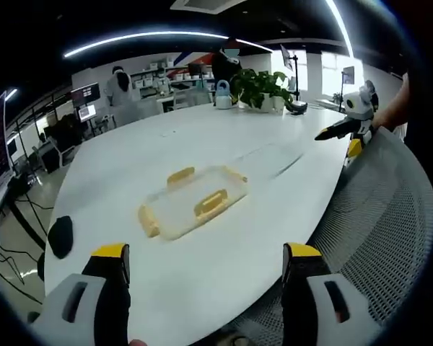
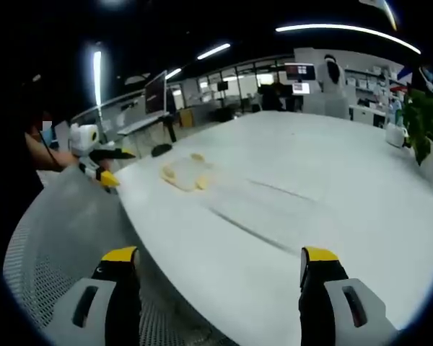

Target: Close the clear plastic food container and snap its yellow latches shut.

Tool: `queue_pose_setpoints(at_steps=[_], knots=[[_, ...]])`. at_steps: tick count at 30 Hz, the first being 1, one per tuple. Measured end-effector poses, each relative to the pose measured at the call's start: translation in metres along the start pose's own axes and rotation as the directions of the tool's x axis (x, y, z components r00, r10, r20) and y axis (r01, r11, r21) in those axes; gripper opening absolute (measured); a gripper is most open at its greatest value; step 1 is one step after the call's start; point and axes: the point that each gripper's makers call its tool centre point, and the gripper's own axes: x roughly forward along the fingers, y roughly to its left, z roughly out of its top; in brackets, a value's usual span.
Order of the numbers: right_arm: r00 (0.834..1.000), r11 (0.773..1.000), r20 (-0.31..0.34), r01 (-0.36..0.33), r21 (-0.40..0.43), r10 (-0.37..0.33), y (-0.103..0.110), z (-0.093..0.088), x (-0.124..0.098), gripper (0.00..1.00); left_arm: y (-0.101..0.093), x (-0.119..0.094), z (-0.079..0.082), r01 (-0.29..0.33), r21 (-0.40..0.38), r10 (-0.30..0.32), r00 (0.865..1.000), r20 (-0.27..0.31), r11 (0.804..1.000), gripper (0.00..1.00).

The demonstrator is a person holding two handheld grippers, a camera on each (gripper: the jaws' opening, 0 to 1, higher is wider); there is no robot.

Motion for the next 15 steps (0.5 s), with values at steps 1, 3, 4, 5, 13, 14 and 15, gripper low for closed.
queue_pose_setpoints(at_steps=[1,3,4,5,13,14,15], knots=[[1.0,1.0,0.0,0.001,0.0,-0.001,-0.0003,-0.0001,-0.0001,0.93,-0.0001,0.0001,0.0001,0.001,0.002,-0.001,1.0,0.0,1.0,0.88],[1.0,1.0,0.003,0.002,0.001,-0.003,-0.0006,0.0001,-0.0001,0.93,-0.0007,0.0002,0.0002,0.003,0.006,-0.003,1.0,-0.001,1.0,0.88],[1.0,1.0,0.004,0.003,0.003,-0.003,-0.0007,0.0003,-0.0001,0.93,-0.0011,0.0002,0.0001,0.004,0.005,-0.004,1.0,-0.002,1.0,0.88],[1.0,1.0,0.004,0.003,0.004,-0.003,-0.0008,0.0002,-0.0002,0.93,-0.0013,0.0002,0.0,0.004,0.005,-0.004,1.0,-0.003,1.0,0.88],[1.0,1.0,0.023,0.003,0.018,-0.003,-0.0006,0.0025,-0.0007,0.92,-0.0021,-0.0002,0.0002,0.009,0.009,-0.009,1.0,-0.002,1.0,0.87],[1.0,1.0,0.024,0.002,0.017,-0.003,-0.0004,0.0026,-0.0007,0.92,-0.0019,-0.0001,0.0002,0.008,0.01,-0.008,1.0,-0.003,1.0,0.87],[1.0,1.0,0.023,0.002,0.017,-0.003,-0.0002,0.0027,-0.0007,0.92,-0.0019,-0.0001,0.0001,0.008,0.011,-0.008,1.0,-0.003,1.0,0.87]])
